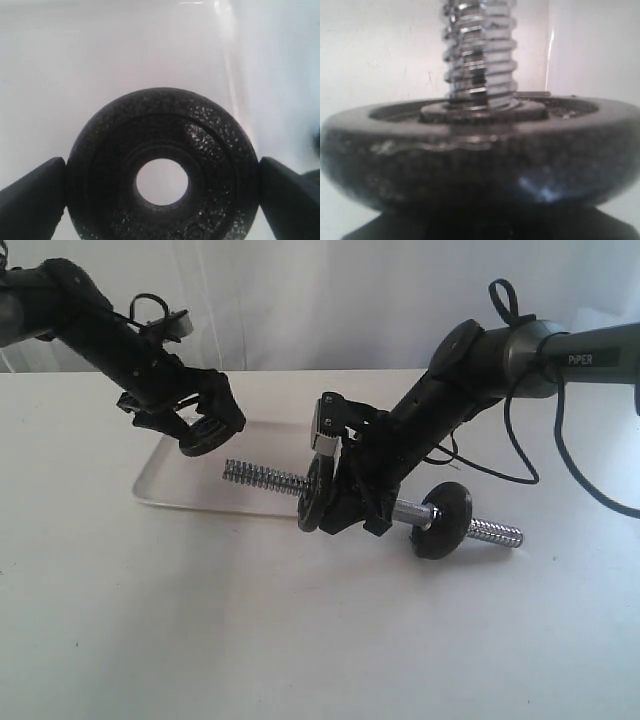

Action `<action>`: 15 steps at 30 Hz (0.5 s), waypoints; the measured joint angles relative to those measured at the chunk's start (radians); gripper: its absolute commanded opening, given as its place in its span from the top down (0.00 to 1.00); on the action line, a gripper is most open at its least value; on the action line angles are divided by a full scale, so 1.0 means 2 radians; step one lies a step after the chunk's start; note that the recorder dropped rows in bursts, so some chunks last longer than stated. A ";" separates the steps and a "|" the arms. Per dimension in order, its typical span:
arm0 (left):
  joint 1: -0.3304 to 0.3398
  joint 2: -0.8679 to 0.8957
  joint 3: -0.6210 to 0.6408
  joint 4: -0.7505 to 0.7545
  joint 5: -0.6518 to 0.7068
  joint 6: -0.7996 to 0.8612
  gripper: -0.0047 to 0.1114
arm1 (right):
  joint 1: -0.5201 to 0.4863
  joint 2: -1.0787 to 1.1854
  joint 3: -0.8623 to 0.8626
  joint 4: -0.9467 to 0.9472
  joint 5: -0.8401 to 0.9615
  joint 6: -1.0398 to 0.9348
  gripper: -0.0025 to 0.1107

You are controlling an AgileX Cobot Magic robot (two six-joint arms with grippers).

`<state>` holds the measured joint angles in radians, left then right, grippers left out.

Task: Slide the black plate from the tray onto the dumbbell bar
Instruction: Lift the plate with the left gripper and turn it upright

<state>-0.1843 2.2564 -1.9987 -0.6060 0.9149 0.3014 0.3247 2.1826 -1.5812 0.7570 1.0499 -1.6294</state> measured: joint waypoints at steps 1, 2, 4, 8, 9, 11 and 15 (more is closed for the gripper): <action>0.006 0.000 0.000 -0.022 0.008 0.009 0.96 | 0.000 0.000 0.000 0.000 -0.002 0.000 0.98; 0.013 0.000 0.000 -0.047 0.019 0.018 0.96 | 0.000 0.000 0.000 0.000 -0.004 0.000 0.98; 0.028 -0.001 0.000 -0.086 0.038 0.028 0.96 | 0.000 0.000 0.000 0.000 -0.008 0.003 0.98; 0.056 -0.001 0.000 -0.146 0.075 0.058 0.96 | 0.000 0.000 0.000 0.000 -0.021 0.006 0.98; 0.060 -0.001 0.002 -0.163 0.083 0.068 0.96 | 0.000 0.000 0.000 0.001 -0.026 0.006 0.98; 0.072 -0.001 0.014 -0.210 0.103 0.096 0.96 | 0.000 0.000 0.000 0.003 -0.035 0.007 0.98; 0.087 -0.002 0.062 -0.316 0.105 0.162 0.96 | 0.000 0.000 0.000 0.009 -0.040 0.009 0.98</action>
<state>-0.0094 2.2526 -1.8755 -1.2378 1.1249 0.6244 0.3247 2.1826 -1.5812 0.7743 0.9701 -1.6111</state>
